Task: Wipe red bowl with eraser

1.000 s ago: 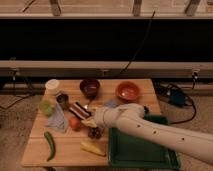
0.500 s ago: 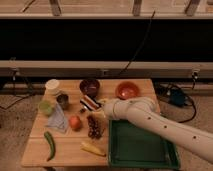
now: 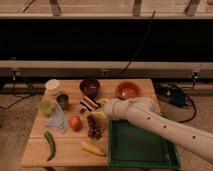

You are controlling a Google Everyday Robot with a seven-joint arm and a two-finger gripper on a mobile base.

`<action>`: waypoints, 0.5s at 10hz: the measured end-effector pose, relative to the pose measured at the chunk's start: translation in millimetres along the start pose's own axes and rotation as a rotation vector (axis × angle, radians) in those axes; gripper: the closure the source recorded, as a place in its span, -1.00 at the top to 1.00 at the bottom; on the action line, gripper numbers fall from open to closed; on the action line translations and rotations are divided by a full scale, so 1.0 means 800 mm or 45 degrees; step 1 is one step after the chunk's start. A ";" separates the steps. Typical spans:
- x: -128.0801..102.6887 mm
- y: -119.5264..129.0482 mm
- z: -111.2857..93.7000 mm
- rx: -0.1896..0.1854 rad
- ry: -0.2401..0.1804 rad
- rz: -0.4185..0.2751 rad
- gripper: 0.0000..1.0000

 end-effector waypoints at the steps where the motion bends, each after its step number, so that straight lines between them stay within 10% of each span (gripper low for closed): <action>1: 0.000 0.000 0.000 0.000 0.000 0.000 -1.00; 5: 0.004 -0.003 -0.005 0.024 0.008 0.019 -1.00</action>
